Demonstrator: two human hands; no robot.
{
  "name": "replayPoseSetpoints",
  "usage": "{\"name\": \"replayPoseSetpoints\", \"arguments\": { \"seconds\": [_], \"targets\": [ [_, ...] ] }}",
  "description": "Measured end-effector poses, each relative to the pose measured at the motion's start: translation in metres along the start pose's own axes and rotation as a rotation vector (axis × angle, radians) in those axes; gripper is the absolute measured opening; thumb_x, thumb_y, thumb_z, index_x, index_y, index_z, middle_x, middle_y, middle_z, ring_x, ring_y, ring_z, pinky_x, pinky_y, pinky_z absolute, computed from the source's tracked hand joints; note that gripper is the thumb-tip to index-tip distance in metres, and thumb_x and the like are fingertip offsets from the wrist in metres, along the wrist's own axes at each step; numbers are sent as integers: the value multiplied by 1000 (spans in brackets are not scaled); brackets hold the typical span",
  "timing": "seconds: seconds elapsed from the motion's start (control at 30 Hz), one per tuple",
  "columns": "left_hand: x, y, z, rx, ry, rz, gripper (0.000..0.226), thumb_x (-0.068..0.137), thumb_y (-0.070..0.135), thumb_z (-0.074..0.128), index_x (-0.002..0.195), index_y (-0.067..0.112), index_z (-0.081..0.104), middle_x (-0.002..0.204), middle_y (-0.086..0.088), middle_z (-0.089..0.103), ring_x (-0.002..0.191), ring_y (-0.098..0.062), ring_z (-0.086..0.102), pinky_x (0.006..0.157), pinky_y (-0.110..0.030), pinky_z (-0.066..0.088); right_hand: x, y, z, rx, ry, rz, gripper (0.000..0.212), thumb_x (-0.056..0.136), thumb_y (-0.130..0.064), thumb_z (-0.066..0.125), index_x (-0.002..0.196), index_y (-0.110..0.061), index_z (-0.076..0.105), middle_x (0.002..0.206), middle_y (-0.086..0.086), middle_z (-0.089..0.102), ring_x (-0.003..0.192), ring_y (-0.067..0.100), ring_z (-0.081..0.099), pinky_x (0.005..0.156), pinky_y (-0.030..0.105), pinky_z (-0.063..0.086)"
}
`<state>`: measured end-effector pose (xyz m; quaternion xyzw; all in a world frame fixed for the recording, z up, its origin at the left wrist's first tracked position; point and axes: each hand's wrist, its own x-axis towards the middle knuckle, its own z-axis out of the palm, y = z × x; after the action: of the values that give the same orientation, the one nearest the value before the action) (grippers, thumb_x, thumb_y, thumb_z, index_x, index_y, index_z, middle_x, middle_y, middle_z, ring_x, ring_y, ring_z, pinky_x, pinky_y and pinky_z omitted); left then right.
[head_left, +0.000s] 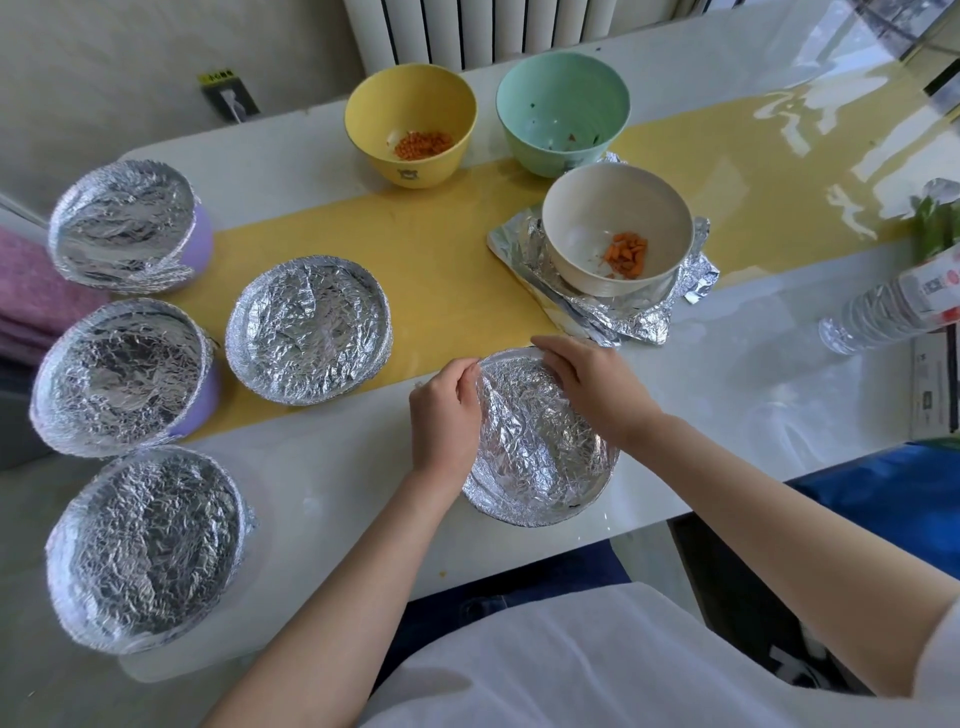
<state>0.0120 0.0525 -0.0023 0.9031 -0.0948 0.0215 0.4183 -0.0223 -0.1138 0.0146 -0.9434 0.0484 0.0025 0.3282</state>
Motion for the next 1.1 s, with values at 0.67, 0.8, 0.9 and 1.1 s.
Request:
{"name": "replayPoseSetpoints", "arguments": {
  "seconds": [0.67, 0.8, 0.9, 1.1],
  "targets": [
    [0, -2, -2, -28, -55, -8, 19, 93, 7, 53, 101, 2, 69, 80, -11, 71, 63, -9, 51, 61, -10, 31, 17, -3, -3, -29, -142, -1, 28, 98, -12, 45, 119, -4, 62, 90, 16, 69, 68, 22, 54, 72, 33, 47],
    [-1, -2, 0, -56, -69, -46, 19, 94, 9, 52, 103, 3, 68, 78, -10, 70, 63, -10, 52, 59, -11, 32, 4, 2, -1, 81, -97, 160, 35, 101, -21, 37, 131, -8, 50, 118, 8, 63, 98, 23, 58, 78, 20, 35],
    [-3, -2, 0, -105, -65, -110, 18, 95, 11, 51, 101, 3, 67, 68, -1, 62, 56, -5, 50, 55, -8, 33, -11, 2, 2, 217, 4, 326, 34, 102, -25, 34, 125, -9, 53, 104, 4, 62, 94, 18, 55, 76, 24, 36],
    [-4, 1, 0, -119, -62, -143, 19, 96, 11, 50, 99, 3, 66, 69, 3, 58, 59, -9, 49, 56, -5, 33, -20, -3, 10, 351, 117, 452, 38, 102, -25, 31, 105, 3, 56, 74, 17, 55, 66, 20, 45, 60, 32, 32]
  ]
}}
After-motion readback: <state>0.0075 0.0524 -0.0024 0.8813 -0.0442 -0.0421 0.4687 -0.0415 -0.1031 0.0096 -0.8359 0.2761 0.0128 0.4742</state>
